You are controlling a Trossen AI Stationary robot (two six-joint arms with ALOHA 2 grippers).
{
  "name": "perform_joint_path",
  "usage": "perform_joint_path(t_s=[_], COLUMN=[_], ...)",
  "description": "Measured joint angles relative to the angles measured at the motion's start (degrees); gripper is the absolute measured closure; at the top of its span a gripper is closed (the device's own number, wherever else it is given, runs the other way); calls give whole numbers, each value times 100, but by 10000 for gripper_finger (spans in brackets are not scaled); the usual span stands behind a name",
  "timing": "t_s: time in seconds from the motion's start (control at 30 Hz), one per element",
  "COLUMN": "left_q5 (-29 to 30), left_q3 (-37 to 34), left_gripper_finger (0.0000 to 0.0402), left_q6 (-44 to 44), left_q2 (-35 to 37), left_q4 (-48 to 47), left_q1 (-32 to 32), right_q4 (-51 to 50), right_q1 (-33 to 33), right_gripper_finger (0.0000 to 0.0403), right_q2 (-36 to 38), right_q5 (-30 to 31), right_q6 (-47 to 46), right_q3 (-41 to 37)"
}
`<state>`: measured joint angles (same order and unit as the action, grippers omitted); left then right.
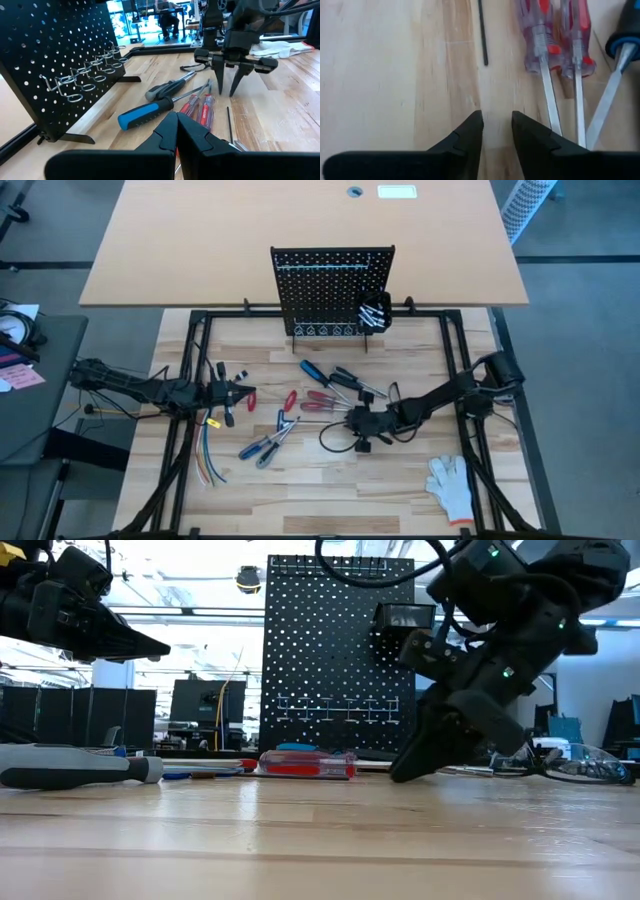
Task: Hang tools onto peg board
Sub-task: Hang the red screwdriver on the pegboard
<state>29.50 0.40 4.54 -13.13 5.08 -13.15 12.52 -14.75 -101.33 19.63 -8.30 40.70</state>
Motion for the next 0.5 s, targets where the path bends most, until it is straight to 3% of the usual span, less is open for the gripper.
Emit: perform_joint_path(t_s=[0.2, 0.5], left_q5=[2, 2], left_q3=[0, 0], left_gripper_finger=[401, 402], left_q6=[0, 0], left_q2=[0, 1], left_q4=[1, 2], left_q1=[0, 0], right_q4=[-511, -1264], right_q1=[-45, 234], right_gripper_finger=[284, 207], right_q2=[571, 791], right_q5=[202, 346], right_q6=[62, -442], right_q3=[178, 156])
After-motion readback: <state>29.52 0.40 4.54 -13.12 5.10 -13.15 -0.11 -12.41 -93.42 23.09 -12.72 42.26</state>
